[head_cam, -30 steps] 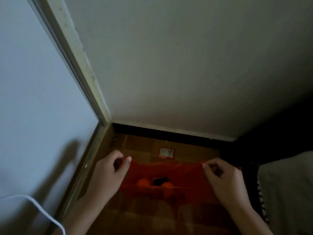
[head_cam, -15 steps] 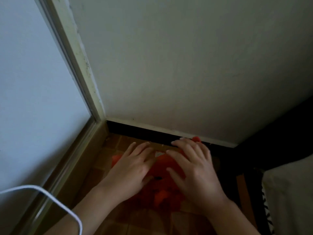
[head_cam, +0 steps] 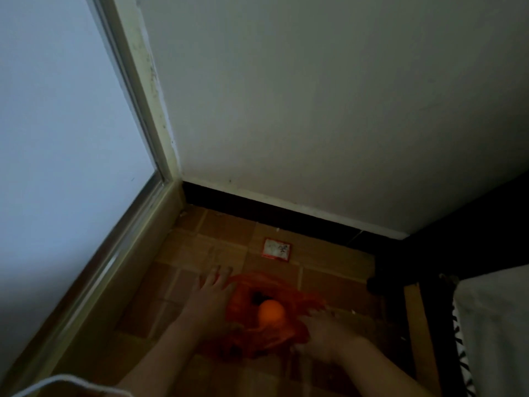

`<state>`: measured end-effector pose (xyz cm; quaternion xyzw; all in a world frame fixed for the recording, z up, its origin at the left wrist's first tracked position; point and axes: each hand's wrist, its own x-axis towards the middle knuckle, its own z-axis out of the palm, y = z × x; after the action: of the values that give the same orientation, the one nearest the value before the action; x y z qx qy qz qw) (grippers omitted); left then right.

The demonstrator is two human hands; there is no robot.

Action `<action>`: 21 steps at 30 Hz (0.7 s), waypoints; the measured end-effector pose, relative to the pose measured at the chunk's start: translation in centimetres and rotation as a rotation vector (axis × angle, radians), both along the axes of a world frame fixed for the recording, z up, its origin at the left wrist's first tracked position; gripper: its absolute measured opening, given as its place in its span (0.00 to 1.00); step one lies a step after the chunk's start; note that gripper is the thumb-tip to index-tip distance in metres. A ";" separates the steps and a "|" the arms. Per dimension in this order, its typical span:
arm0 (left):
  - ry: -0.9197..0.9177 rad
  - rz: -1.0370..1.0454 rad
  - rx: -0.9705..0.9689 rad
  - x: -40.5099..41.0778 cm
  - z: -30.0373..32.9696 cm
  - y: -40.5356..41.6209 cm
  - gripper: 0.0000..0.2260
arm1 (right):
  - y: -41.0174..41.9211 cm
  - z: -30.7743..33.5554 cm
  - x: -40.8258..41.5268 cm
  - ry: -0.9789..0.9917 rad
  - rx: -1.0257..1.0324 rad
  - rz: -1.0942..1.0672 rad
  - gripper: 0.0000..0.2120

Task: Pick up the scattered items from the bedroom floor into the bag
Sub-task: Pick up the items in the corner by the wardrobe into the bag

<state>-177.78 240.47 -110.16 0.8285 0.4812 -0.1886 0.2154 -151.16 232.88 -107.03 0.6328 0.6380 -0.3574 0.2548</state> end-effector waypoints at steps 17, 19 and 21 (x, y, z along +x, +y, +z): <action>-0.178 -0.307 0.337 2.3 -2.0 -0.2 0.27 | 3.4 1.7 -4.6 -0.026 0.690 0.417 0.26; 0.022 -0.349 0.161 1.8 -1.8 1.1 0.30 | 3.1 -0.3 -2.9 -0.074 0.419 0.415 0.34; 0.182 -0.438 0.139 0.9 -1.8 2.7 0.27 | 2.5 -1.7 -1.1 -0.142 0.230 0.400 0.43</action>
<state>-176.86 243.13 -111.95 0.9055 0.3194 -0.2713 0.0675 -152.28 235.33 -108.73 0.5420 0.7676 -0.1794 0.2912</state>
